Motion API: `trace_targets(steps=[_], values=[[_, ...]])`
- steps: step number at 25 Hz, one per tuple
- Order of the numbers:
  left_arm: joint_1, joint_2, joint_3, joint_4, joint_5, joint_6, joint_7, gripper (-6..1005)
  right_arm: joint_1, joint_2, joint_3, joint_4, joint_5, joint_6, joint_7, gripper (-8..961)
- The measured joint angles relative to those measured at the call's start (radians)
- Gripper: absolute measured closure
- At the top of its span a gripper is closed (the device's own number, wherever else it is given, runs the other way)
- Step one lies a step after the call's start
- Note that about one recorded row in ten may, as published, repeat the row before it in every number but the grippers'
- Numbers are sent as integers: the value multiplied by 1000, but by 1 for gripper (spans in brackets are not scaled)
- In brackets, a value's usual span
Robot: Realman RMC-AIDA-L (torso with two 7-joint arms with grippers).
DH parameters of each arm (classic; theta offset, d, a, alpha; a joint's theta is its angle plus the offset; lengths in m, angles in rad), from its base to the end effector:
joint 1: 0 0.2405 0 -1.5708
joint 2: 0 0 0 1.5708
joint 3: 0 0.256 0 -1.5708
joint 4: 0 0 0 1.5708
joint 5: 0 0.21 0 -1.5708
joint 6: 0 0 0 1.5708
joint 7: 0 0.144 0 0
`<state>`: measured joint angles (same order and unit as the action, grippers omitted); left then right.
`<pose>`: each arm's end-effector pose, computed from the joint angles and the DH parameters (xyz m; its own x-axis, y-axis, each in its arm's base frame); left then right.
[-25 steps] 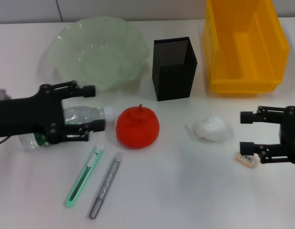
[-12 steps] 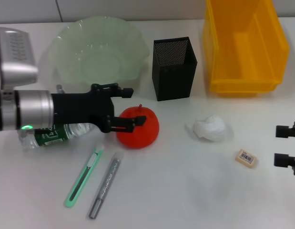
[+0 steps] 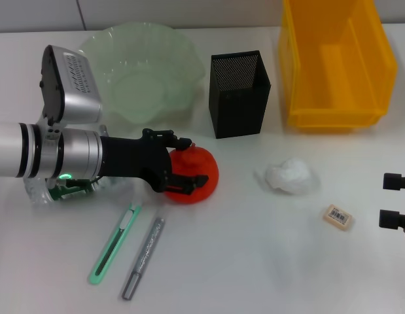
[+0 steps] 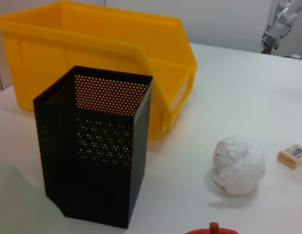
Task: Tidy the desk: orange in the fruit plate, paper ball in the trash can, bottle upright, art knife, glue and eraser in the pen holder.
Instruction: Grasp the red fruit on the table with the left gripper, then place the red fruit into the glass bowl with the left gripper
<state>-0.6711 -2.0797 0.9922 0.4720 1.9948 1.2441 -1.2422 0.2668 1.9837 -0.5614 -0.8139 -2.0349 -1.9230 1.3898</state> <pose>-0.2459 0.3531 -0.0670 0.9448 0.2199 0.2430 0.2671 -0.9463 -0.1821 0.3245 0.2361 0.0752 0.7568 -0.4069 -0.5115 -0.5164 -0.8520 -0.0862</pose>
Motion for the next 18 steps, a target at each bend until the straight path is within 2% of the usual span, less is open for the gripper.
trace_targets(steps=[12,14,18], values=[[24,5,4,8,-44,27,5,207,11,4,-1,6,-1,39,-7,164],[26,5,6,8,-45,23,5,369,12,7,0,7,-1,40,-8,164],[27,6,2,7,-46,22,1,546,14,13,0,3,0,41,-8,164]])
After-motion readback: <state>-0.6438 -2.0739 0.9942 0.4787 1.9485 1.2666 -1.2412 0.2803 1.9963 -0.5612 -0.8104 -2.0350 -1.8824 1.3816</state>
